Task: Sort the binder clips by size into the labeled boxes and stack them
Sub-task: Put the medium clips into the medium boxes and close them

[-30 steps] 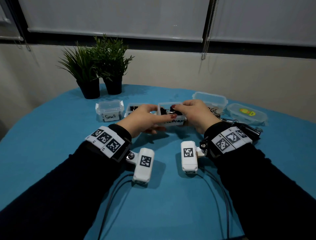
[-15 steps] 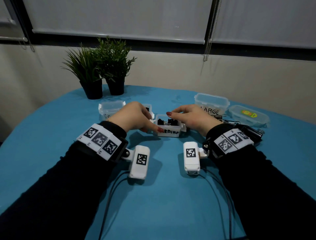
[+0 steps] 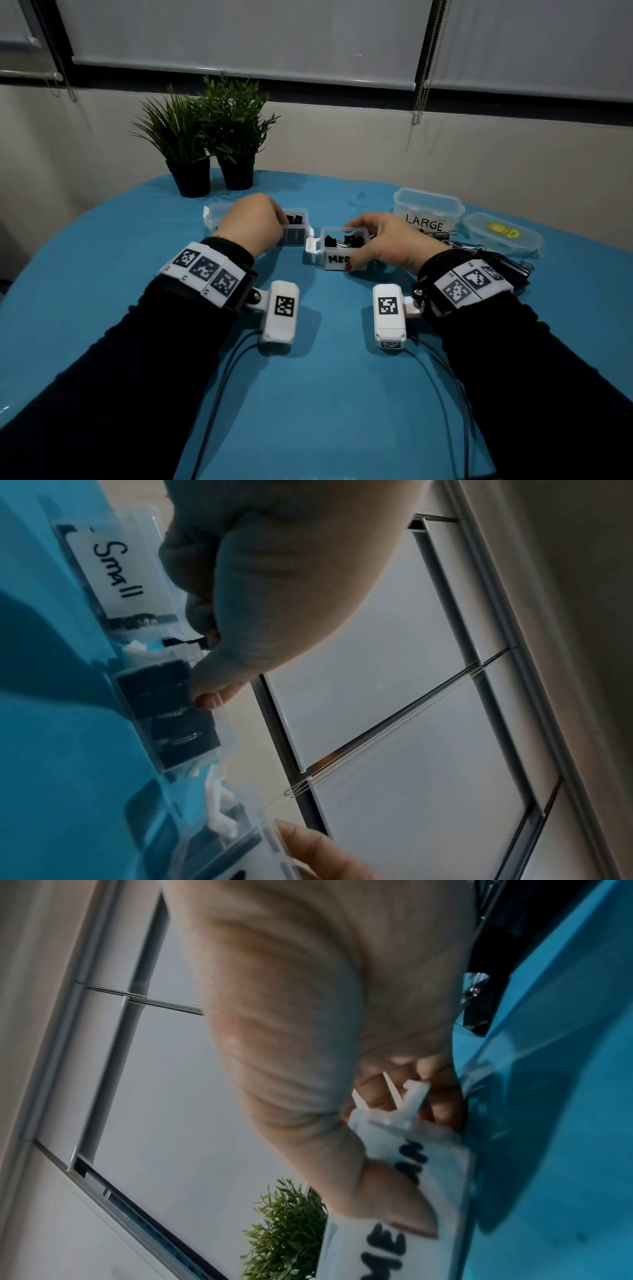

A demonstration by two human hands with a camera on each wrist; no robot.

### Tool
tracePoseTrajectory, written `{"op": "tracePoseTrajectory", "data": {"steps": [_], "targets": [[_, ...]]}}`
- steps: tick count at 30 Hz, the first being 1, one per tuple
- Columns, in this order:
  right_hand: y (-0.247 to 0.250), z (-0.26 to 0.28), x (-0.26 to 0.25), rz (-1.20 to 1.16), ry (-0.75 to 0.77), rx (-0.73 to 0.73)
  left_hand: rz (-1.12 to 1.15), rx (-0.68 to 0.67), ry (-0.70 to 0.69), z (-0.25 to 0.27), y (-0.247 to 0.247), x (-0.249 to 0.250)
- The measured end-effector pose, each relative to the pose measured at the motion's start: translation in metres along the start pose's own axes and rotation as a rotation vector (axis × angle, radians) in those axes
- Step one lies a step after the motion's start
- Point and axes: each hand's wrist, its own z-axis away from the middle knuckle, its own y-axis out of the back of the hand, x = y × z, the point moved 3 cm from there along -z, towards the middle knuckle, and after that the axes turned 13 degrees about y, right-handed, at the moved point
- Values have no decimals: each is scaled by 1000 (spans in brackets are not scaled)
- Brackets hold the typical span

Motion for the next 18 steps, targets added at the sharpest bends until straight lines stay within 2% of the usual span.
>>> {"op": "tracePoseTrajectory", "data": {"steps": [7, 10, 18], "targets": [[12, -6, 9, -91, -111, 217, 75, -47, -112, 3, -11, 13], [13, -8, 11, -99, -131, 244, 70, -70, -167, 7, -10, 19], [12, -8, 12, -134, -151, 275, 135, -190, -83, 13, -12, 19]]}}
